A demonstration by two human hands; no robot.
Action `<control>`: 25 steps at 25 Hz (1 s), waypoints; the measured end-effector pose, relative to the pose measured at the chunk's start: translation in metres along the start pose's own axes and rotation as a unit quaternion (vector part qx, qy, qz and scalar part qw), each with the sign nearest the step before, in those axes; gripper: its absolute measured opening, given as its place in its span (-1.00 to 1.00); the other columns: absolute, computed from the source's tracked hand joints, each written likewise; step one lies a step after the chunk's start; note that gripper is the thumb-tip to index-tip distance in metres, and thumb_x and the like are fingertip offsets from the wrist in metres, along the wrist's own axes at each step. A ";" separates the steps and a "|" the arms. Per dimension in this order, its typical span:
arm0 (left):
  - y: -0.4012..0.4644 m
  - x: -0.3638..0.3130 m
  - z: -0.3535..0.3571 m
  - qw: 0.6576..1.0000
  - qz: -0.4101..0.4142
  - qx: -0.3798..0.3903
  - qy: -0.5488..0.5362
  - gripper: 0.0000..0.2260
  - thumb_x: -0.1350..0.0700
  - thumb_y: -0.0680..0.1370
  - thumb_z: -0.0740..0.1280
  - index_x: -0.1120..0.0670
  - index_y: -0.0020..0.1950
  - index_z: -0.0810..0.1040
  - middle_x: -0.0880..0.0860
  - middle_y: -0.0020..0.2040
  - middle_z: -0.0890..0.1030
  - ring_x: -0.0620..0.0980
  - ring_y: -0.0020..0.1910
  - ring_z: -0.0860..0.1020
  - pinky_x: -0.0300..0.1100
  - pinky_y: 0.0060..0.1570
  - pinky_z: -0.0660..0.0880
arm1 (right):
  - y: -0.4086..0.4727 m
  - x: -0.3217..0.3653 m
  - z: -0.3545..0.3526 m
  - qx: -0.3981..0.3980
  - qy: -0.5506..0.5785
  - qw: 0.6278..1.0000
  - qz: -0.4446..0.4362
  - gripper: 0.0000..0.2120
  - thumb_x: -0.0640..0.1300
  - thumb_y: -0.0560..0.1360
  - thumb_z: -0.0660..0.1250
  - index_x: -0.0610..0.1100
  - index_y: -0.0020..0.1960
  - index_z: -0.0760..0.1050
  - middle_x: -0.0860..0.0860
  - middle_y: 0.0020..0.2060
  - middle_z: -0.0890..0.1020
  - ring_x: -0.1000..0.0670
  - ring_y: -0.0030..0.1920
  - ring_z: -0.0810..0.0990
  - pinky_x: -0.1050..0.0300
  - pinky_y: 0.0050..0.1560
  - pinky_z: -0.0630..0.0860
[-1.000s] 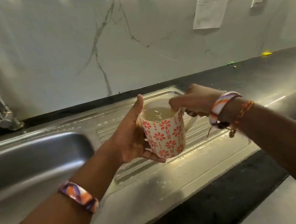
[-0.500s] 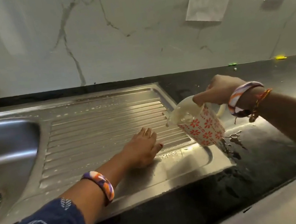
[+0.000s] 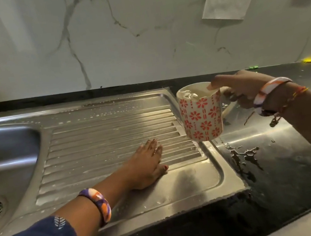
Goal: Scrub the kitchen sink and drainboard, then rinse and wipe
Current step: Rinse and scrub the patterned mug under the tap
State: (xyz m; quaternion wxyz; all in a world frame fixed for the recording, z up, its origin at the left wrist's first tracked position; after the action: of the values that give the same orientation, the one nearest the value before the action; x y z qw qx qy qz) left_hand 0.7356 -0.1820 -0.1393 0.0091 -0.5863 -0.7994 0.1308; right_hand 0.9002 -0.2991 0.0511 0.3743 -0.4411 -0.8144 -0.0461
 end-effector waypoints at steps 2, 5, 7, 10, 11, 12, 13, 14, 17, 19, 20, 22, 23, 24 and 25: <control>0.011 -0.006 -0.004 1.000 0.015 0.007 0.002 -0.41 -0.12 0.64 -0.06 0.16 0.55 -0.15 0.17 0.54 -0.20 0.06 0.53 -0.23 -0.11 0.46 -0.25 | 0.001 0.002 -0.008 0.009 -0.032 0.999 0.003 -0.68 0.09 0.44 0.34 -0.19 -0.20 0.51 -0.02 -0.40 0.41 0.06 -0.45 0.24 0.28 -0.51 0.22; 0.034 -0.014 -0.009 0.999 0.042 0.003 0.006 -0.41 -0.12 0.64 -0.04 0.18 0.55 -0.11 0.19 0.55 -0.16 0.09 0.53 -0.19 -0.08 0.48 -0.21 | 0.005 0.002 -0.008 0.037 -0.122 0.992 0.022 -0.63 0.15 0.42 0.33 -0.19 -0.21 0.54 -0.02 -0.41 0.44 0.06 -0.45 0.27 0.23 -0.43 0.19; 0.048 -0.018 -0.012 0.998 0.057 -0.009 0.011 -0.40 -0.12 0.64 -0.03 0.19 0.55 -0.08 0.20 0.55 -0.12 0.10 0.54 -0.16 -0.06 0.49 -0.18 | 0.009 0.000 0.000 0.066 -0.188 0.979 0.043 -0.58 0.23 0.40 0.30 -0.15 -0.20 0.54 0.00 -0.40 0.47 0.07 -0.43 0.32 0.23 -0.42 0.21; 0.069 -0.019 -0.016 0.997 0.074 -0.018 0.004 -0.40 -0.14 0.63 -0.04 0.19 0.55 -0.07 0.19 0.55 -0.11 0.11 0.54 -0.15 -0.04 0.50 -0.18 | 0.025 0.001 0.013 0.074 -0.251 0.964 0.045 -0.57 0.29 0.40 0.28 -0.10 -0.23 0.53 0.03 -0.36 0.51 0.09 -0.39 0.39 0.25 -0.40 0.26; 0.076 -0.018 -0.016 0.997 0.077 -0.023 0.001 -0.39 -0.15 0.63 -0.04 0.18 0.55 -0.06 0.18 0.55 -0.10 0.10 0.54 -0.14 -0.04 0.51 -0.18 | 0.031 0.003 0.016 0.069 -0.251 0.965 0.041 -0.57 0.28 0.40 0.28 -0.10 -0.22 0.54 0.03 -0.35 0.52 0.09 -0.38 0.40 0.25 -0.40 0.26; 0.083 -0.016 -0.017 0.996 0.077 -0.035 -0.005 -0.38 -0.16 0.62 -0.01 0.17 0.55 -0.05 0.17 0.56 -0.08 0.09 0.54 -0.12 -0.04 0.51 -0.16 | 0.037 0.005 0.018 0.065 -0.239 0.968 0.037 -0.57 0.26 0.42 0.28 -0.13 -0.18 0.57 0.03 -0.36 0.51 0.10 -0.39 0.39 0.27 -0.41 0.25; 0.089 -0.014 -0.017 0.995 0.076 -0.058 -0.014 -0.37 -0.17 0.61 0.01 0.16 0.56 -0.05 0.15 0.56 -0.05 0.08 0.54 -0.09 -0.04 0.52 -0.14 | 0.042 0.006 0.018 0.065 -0.218 0.973 0.031 -0.56 0.23 0.43 0.28 -0.16 -0.13 0.59 0.03 -0.38 0.49 0.10 -0.42 0.36 0.29 -0.43 0.24; 0.094 -0.012 -0.018 0.994 0.074 -0.082 -0.027 -0.36 -0.18 0.60 0.04 0.14 0.56 -0.04 0.14 0.56 -0.03 0.07 0.54 -0.07 -0.05 0.52 -0.13 | 0.049 0.007 0.017 0.064 -0.188 0.980 0.024 -0.57 0.19 0.44 0.29 -0.19 -0.08 0.61 0.03 -0.41 0.47 0.11 -0.44 0.33 0.31 -0.48 0.23; 0.099 -0.012 -0.017 0.990 0.077 -0.109 -0.034 -0.35 -0.20 0.60 0.03 0.13 0.56 -0.05 0.13 0.56 -0.03 0.05 0.54 -0.08 -0.07 0.50 -0.16 | 0.061 0.014 0.005 0.053 -0.090 0.995 -0.007 -0.55 0.17 0.33 0.34 -0.23 -0.11 0.63 0.04 -0.50 0.41 0.13 -0.53 0.25 0.37 -0.62 0.19; 0.101 -0.011 -0.016 0.992 0.077 -0.095 -0.014 -0.35 -0.21 0.59 -0.07 0.16 0.55 -0.06 0.16 0.56 -0.06 0.08 0.54 -0.11 -0.06 0.48 -0.20 | 0.069 0.021 -0.004 0.048 -0.054 0.997 -0.003 -0.53 0.20 0.18 0.34 -0.20 -0.21 0.62 0.07 -0.61 0.38 0.13 -0.59 0.21 0.35 -0.65 0.16; 0.103 -0.013 -0.020 0.992 0.078 -0.101 0.001 -0.32 -0.23 0.57 -0.15 0.18 0.55 -0.06 0.18 0.55 -0.05 0.09 0.54 -0.10 -0.05 0.48 -0.20 | 0.069 0.026 -0.009 0.044 -0.061 0.997 0.001 -0.53 0.20 0.15 0.33 -0.19 -0.22 0.62 0.08 -0.63 0.38 0.12 -0.59 0.21 0.34 -0.65 0.16; 0.111 -0.011 -0.026 0.992 0.075 -0.100 0.001 -0.28 -0.26 0.53 -0.20 0.20 0.54 -0.03 0.20 0.55 -0.02 0.10 0.54 -0.07 -0.04 0.48 -0.19 | 0.083 0.034 -0.006 0.049 -0.142 0.989 0.009 -0.53 0.19 0.24 0.35 -0.22 -0.17 0.63 0.03 -0.55 0.46 0.09 -0.53 0.29 0.30 -0.60 0.25; 0.116 -0.008 -0.029 0.994 0.067 -0.089 -0.009 -0.31 -0.25 0.57 -0.14 0.20 0.54 -0.03 0.20 0.55 -0.02 0.09 0.54 -0.08 -0.05 0.48 -0.20 | 0.090 0.036 -0.002 0.049 -0.189 0.981 0.008 -0.53 0.18 0.30 0.36 -0.25 -0.12 0.63 -0.02 -0.47 0.50 0.07 -0.46 0.36 0.26 -0.52 0.29; 0.123 -0.003 -0.032 0.995 0.057 -0.079 -0.022 -0.34 -0.21 0.60 -0.07 0.20 0.55 -0.03 0.20 0.55 -0.02 0.09 0.54 -0.09 -0.06 0.48 -0.22 | 0.097 0.036 0.006 0.052 -0.226 0.973 0.006 -0.53 0.17 0.35 0.36 -0.27 -0.10 0.63 -0.05 -0.40 0.54 0.05 -0.40 0.42 0.22 -0.44 0.32; 0.129 0.003 -0.035 0.996 0.047 -0.075 -0.031 -0.36 -0.18 0.61 -0.02 0.20 0.55 -0.03 0.19 0.55 -0.03 0.08 0.54 -0.10 -0.07 0.48 -0.23 | 0.105 0.035 0.013 0.054 -0.251 0.966 0.003 -0.53 0.17 0.38 0.36 -0.27 -0.08 0.63 -0.05 -0.36 0.57 0.03 -0.34 0.46 0.22 -0.37 0.35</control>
State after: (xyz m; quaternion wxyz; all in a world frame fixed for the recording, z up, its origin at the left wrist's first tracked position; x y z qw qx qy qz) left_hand 0.8612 -0.1361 -0.1345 -0.0659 -0.6175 -0.7787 0.0893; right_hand 0.9607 -0.2063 0.0374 0.1816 -0.4203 -0.8820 0.1117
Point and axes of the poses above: each hand's wrist, its own y-axis towards the middle knuckle, its own z-axis out of the palm, x = y × z, the point moved 5 cm from there along y, towards the middle knuckle
